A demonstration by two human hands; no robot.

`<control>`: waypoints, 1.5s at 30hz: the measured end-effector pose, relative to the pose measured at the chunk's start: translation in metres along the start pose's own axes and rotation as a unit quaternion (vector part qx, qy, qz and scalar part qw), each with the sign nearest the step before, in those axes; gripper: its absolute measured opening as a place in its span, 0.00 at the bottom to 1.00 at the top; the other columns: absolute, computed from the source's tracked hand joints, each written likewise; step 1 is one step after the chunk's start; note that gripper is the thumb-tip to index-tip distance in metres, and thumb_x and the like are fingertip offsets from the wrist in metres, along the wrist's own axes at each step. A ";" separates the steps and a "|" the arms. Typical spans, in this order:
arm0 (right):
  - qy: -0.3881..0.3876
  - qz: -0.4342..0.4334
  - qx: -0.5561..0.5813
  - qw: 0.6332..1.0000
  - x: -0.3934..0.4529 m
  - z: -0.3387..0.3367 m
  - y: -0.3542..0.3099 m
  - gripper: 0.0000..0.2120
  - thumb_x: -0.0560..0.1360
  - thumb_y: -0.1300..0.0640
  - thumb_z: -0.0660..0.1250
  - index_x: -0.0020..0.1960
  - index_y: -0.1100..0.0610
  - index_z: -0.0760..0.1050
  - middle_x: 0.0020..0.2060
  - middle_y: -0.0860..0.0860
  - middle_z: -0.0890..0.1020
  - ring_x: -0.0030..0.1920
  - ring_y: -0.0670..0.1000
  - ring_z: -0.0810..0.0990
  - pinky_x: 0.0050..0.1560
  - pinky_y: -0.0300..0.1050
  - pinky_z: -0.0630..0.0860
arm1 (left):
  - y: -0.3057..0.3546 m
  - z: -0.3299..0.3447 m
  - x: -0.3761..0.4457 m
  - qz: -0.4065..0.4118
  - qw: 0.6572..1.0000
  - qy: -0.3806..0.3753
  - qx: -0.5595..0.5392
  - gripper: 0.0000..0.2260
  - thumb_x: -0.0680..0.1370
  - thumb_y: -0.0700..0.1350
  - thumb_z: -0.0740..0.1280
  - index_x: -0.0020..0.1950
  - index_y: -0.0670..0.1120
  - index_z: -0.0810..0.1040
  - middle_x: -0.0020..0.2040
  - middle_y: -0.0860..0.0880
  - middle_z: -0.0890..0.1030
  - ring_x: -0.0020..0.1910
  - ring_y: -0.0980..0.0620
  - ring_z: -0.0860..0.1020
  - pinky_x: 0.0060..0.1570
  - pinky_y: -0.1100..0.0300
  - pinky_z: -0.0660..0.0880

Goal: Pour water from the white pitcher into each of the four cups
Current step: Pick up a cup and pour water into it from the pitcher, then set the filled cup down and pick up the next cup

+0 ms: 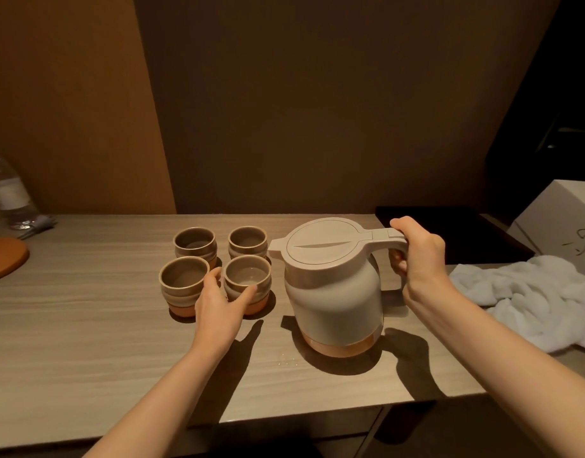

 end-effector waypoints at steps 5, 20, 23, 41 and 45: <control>-0.010 -0.006 0.007 1.000 -0.013 0.003 -0.004 0.16 0.73 0.54 0.66 0.29 0.58 0.70 0.21 0.48 0.70 0.22 0.43 0.66 0.25 0.37 0.62 | -0.001 -0.029 -0.005 0.062 0.998 0.015 0.001 0.24 0.75 0.47 0.72 0.69 0.48 0.69 0.61 0.50 0.79 0.56 0.55 0.78 0.58 0.55 0.75; -0.025 -0.013 0.018 0.999 -0.029 0.018 -0.006 0.16 0.73 0.55 0.66 0.27 0.56 0.72 0.21 0.47 0.72 0.25 0.44 0.68 0.27 0.39 0.62 | -0.034 -0.080 0.012 0.062 0.989 0.128 0.043 0.24 0.71 0.44 0.75 0.64 0.48 0.71 0.60 0.49 0.73 0.60 0.49 0.72 0.56 0.55 0.71; -0.026 -0.008 0.013 1.000 -0.028 0.021 -0.003 0.16 0.73 0.55 0.66 0.28 0.57 0.72 0.24 0.50 0.72 0.27 0.45 0.68 0.29 0.41 0.63 | -0.047 -0.077 0.018 0.009 0.996 0.090 0.021 0.34 0.68 0.47 0.78 0.70 0.48 0.66 0.67 0.47 0.70 0.66 0.46 0.70 0.63 0.47 0.71; -0.016 0.006 -0.019 1.000 -0.015 0.020 0.006 0.17 0.73 0.54 0.66 0.28 0.58 0.70 0.22 0.50 0.69 0.22 0.44 0.65 0.29 0.41 0.62 | -0.056 -0.052 0.037 -0.030 0.994 0.083 -0.059 0.42 0.61 0.47 0.82 0.70 0.49 0.64 0.64 0.47 0.75 0.63 0.46 0.74 0.60 0.52 0.72; -0.016 0.001 -0.010 1.000 -0.014 0.019 0.005 0.17 0.73 0.54 0.66 0.27 0.58 0.70 0.21 0.49 0.69 0.22 0.44 0.66 0.28 0.40 0.62 | -0.056 -0.053 0.038 -0.030 0.995 0.087 -0.048 0.43 0.61 0.49 0.83 0.69 0.49 0.64 0.65 0.46 0.75 0.63 0.45 0.74 0.61 0.49 0.73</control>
Point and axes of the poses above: each hand's wrist, its own x-axis towards the middle knuckle, its own z-axis out of the palm, y = z × x, the point moved 1 cm from there along x, towards the middle knuckle
